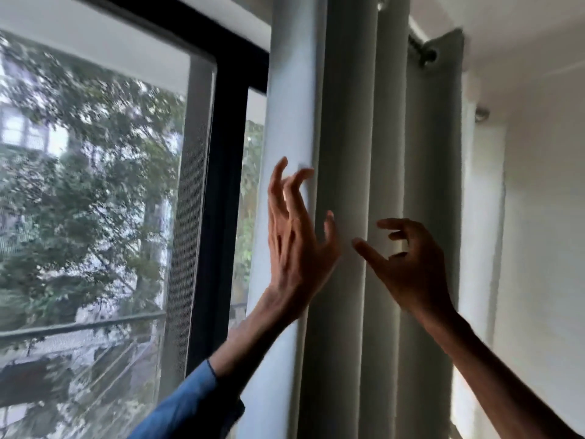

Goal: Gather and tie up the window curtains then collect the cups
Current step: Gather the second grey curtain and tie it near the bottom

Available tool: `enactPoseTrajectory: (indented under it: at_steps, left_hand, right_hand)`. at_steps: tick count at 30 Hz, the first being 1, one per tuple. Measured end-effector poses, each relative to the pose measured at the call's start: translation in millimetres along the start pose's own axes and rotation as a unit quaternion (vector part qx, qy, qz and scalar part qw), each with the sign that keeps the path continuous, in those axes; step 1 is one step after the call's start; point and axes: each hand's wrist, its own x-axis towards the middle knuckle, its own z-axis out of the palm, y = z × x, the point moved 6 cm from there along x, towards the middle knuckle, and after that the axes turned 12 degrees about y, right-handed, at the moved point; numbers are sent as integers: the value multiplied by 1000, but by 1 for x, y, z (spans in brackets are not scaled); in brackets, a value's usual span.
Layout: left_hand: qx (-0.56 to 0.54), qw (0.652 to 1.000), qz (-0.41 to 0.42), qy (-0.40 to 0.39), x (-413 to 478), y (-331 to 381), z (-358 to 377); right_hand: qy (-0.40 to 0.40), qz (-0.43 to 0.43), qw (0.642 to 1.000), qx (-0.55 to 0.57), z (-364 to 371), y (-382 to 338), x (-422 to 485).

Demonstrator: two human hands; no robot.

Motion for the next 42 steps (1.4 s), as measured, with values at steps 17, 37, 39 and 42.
enactPoseTrajectory:
  at_steps: [17,37,39,42]
  left_hand:
    - [286,948,138,26,116,33,83]
    - [360,885,202,-216,168,62,279]
    - [348,891,193,-216,161,55,285]
    - [346,899,178,-201,159,33,272]
  right_hand:
    - [-14,-72,994,80,103,13,182]
    - [68,65,995,17,66,205,327]
    - [75,30,996,30,61,208,319]
    - [64,-51,995,56,80,209,311]
